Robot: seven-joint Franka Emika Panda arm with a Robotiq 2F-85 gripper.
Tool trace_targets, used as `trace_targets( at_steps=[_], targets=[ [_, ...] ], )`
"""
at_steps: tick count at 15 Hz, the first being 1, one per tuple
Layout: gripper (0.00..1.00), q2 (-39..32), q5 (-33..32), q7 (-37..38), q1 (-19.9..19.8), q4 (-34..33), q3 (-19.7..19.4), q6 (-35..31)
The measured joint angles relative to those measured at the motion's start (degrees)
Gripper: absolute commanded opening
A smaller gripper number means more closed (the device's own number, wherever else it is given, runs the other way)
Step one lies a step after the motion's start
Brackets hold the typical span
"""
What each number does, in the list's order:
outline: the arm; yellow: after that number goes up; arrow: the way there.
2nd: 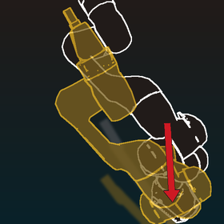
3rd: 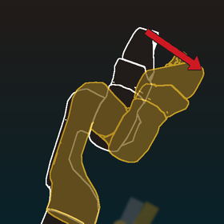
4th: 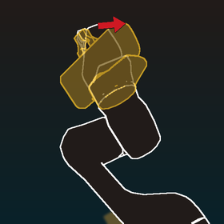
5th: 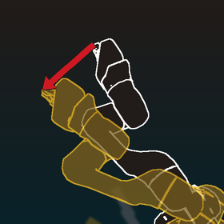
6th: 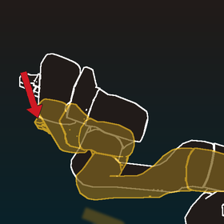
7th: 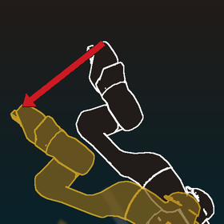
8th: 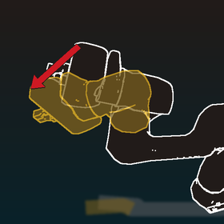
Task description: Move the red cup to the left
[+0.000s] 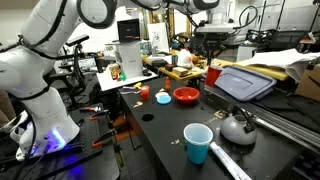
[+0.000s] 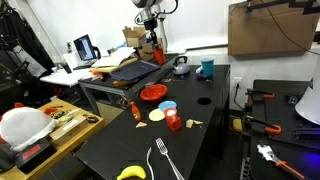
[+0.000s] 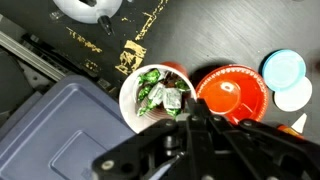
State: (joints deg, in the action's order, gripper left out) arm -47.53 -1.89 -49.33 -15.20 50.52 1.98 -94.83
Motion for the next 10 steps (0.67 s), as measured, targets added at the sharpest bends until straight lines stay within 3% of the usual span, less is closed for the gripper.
trace_targets(
  at_steps=[10],
  targets=[
    [0.01,15.41,0.00,0.00,3.97,19.07,6.12,-0.34]
  ],
)
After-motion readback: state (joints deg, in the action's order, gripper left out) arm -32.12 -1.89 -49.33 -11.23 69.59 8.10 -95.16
